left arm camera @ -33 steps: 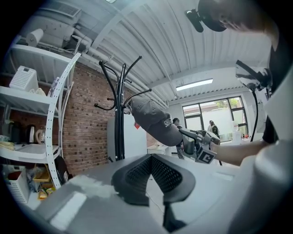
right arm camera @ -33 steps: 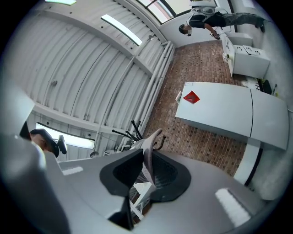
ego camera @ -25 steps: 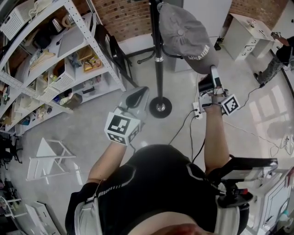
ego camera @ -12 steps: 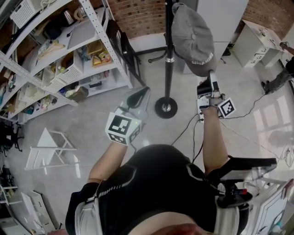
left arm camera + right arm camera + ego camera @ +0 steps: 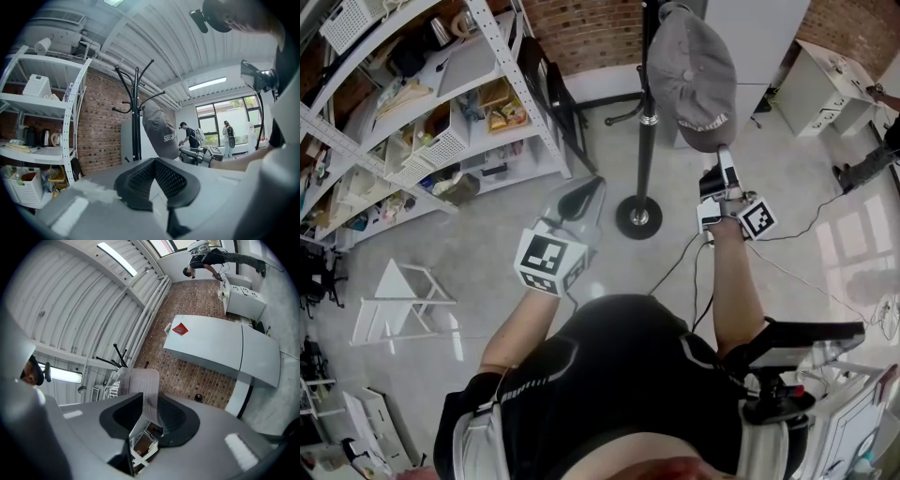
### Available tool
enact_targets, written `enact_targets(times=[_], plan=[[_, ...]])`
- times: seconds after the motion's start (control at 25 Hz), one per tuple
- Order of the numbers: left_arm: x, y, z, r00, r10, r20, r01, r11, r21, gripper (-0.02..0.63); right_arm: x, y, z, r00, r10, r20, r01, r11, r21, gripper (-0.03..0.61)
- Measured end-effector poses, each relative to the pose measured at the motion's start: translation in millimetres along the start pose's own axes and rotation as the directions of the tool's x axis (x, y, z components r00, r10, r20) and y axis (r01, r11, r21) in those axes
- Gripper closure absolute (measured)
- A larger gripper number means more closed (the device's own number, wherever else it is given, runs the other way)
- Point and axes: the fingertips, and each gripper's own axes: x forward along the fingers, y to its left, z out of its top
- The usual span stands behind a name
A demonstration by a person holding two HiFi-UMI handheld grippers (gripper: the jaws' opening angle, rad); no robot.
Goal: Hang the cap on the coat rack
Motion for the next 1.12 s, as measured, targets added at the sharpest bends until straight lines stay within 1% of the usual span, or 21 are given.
enact_targets(times=[0.16, 0.24, 0.36, 0.52, 0.64, 0.76, 0.84, 0.96, 1.12], plan=[[-0.3, -1.3, -0.6, 1.000, -0.002, 0.002, 0.002, 1.000, -0.002, 0.609, -5.5, -6.9, -5.9, 0.999, -0.034, -0.025, 0.034, 0.999, -0.021, 0.464], [-0.8, -3.7, -0.5, 1.000, -0.005, 0.001, 0.005, 1.000, -0.001, 0.609, -10.3, -9.8, -6.0, 0.998, -0.051, -0.028, 0.051, 0.998, -0.025, 0.441], [-1.4, -4.7, -0.3, 1.000, -0.010, 0.001, 0.010, 1.000, 0.000, 0.610, -11.0, -3.9, -10.6, 0.998, -0.042, -0.047, 0.040, 0.999, -0.032, 0.439], [-1.9, -3.6, -2.2, 1.000, -0.012, -0.001, 0.012, 1.000, -0.005, 0.609, -5.3, 12.7, -40.8, 0.987, -0.019, -0.160, 0.008, 0.998, -0.067, 0.439], [-1.7, -5.0, -2.3, 1.000, -0.015, -0.001, 0.015, 1.000, -0.007, 0.609, -1.9, 26.8, -65.4, 0.966, -0.018, -0.257, -0.013, 0.993, -0.115, 0.445], [-2.4, -6.0, -3.1, 1.000, -0.018, 0.002, 0.018, 1.000, -0.009, 0.609, -0.7, 38.0, -80.5, 0.945, -0.043, -0.324, -0.015, 0.985, -0.174, 0.453], [-2.8, -6.3, -4.0, 1.000, -0.019, 0.002, 0.019, 1.000, -0.013, 0.609, -1.3, 42.6, -87.2, 0.929, -0.084, -0.360, -0.002, 0.973, -0.233, 0.466], [-2.3, -6.6, -5.4, 1.000, -0.025, 0.002, 0.025, 1.000, -0.018, 0.609, -2.1, 50.8, -96.3, 0.899, -0.144, -0.414, -0.010, 0.937, -0.348, 0.471], [-2.6, -9.4, -6.8, 0.999, -0.031, 0.009, 0.032, 0.999, -0.025, 0.609, -5.7, 66.9, -104.3, 0.876, -0.174, -0.449, -0.048, 0.896, -0.441, 0.480]])
